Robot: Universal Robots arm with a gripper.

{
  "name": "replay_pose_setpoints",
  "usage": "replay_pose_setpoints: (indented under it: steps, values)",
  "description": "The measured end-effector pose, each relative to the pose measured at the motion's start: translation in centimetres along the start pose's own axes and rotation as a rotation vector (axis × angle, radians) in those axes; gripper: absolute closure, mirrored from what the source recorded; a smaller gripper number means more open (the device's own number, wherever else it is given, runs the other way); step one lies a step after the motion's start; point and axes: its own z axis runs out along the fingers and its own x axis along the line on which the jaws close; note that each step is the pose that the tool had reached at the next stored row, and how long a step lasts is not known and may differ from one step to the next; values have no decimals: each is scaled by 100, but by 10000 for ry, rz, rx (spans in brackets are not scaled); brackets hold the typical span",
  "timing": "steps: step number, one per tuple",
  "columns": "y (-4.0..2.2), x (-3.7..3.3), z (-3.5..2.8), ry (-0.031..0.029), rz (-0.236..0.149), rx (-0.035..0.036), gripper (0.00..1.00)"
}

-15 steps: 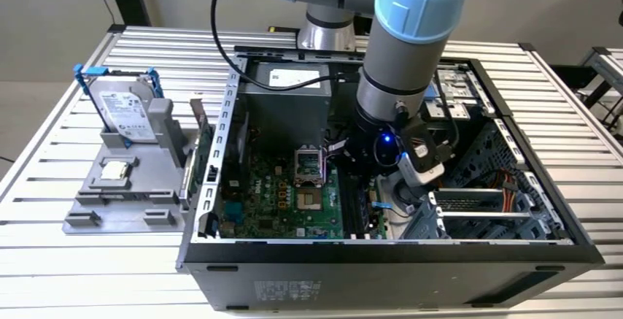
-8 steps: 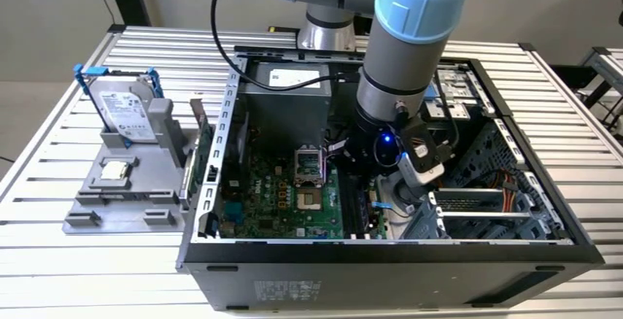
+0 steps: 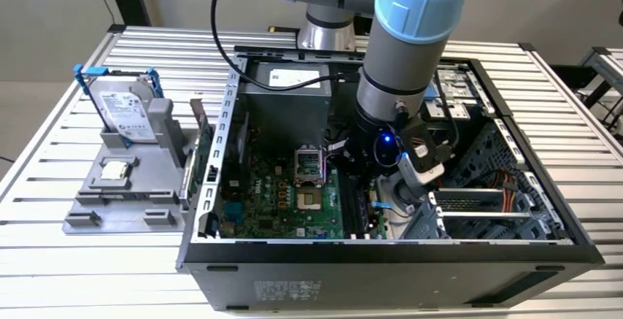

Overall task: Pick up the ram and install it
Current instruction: 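Insert the ram into the slot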

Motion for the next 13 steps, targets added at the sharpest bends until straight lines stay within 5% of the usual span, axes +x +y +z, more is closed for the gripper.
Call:
replay_pose_setpoints:
  steps: [10,13]
  values:
    - [0,0,-1,0,0,-1,0]
    - [0,-2,-125,1,2,-14,0]
